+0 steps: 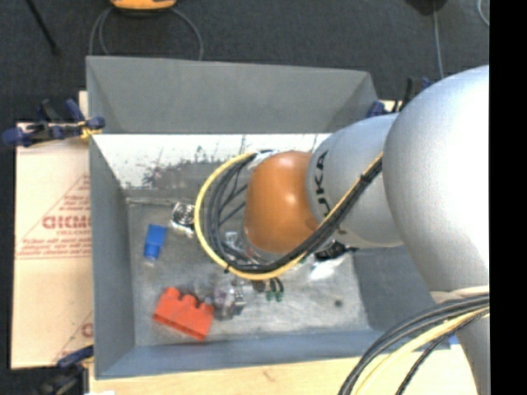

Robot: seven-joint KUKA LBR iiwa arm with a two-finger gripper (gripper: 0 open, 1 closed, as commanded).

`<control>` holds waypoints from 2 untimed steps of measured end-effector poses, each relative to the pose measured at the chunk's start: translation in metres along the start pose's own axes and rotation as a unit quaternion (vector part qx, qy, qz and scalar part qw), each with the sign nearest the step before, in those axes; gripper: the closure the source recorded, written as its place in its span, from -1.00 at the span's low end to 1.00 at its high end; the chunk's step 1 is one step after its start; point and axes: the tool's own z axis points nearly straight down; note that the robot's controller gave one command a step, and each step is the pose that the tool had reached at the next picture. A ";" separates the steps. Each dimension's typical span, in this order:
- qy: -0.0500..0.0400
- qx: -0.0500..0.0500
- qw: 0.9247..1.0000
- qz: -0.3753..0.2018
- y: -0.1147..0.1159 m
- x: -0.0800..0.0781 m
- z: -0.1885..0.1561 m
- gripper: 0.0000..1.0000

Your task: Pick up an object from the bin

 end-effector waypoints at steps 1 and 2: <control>-0.007 0.001 1.000 0.022 0.007 0.011 0.007 -1.00; 0.005 0.000 1.000 0.021 0.010 0.016 0.005 1.00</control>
Offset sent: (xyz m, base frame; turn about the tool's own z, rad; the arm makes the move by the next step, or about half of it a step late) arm -0.0189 0.0089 -0.0143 0.0433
